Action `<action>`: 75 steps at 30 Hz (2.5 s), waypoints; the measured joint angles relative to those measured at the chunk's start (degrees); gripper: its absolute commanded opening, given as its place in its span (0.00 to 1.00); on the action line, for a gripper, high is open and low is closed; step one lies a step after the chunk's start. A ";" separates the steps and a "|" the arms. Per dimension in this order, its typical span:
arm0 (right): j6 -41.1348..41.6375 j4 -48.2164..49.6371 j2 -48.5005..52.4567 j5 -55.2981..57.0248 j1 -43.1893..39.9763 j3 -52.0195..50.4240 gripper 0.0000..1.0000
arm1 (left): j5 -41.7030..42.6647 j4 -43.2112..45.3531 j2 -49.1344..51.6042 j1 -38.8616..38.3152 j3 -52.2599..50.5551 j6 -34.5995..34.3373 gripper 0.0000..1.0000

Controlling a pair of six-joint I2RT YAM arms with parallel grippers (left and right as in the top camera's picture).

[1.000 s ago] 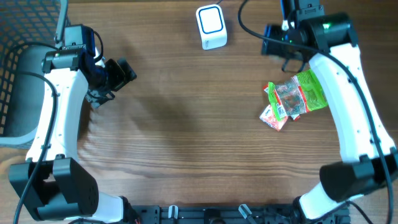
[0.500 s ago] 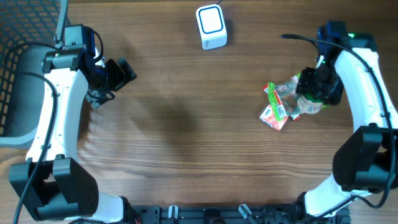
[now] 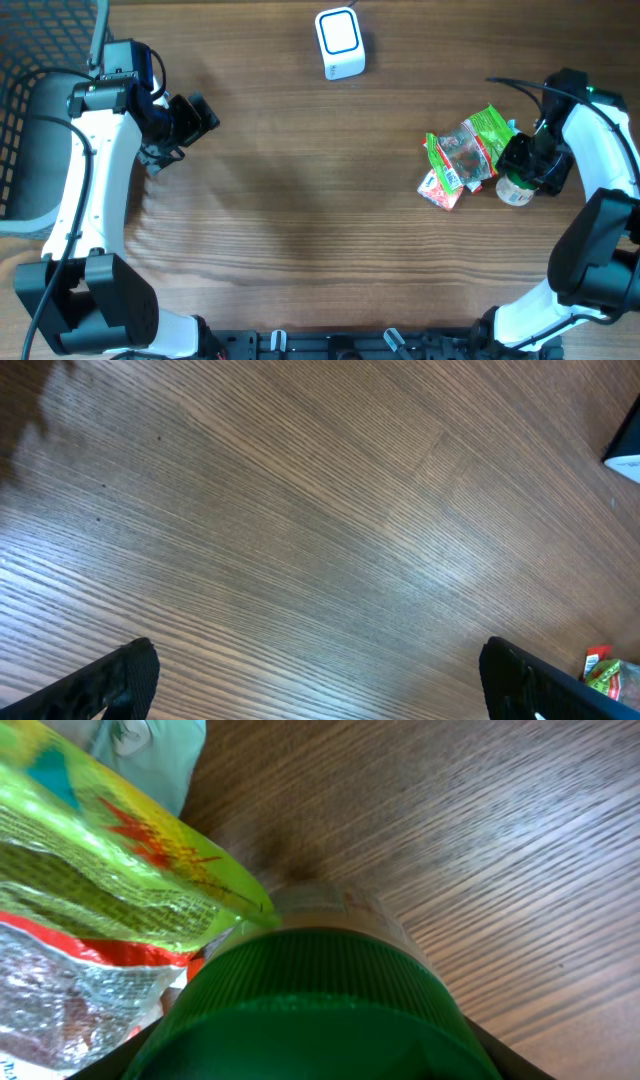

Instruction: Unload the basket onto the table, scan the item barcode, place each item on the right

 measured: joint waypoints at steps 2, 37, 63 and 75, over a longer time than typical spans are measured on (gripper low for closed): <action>0.00 1.14 0.00 -0.13 0.00 -0.87 0.55 | 0.02 -0.04 0.00 0.00 0.00 0.00 1.00; -7.82 7.39 -5.18 -0.63 0.00 13.68 1.00 | 0.02 -0.02 0.00 0.00 0.00 0.00 1.00; -8.00 19.74 -34.25 -0.63 3.41 13.97 1.00 | 0.02 0.00 0.00 0.00 0.00 0.00 1.00; -8.00 17.44 -61.83 -0.20 19.37 13.90 1.00 | 0.02 0.00 0.00 0.00 0.00 0.00 1.00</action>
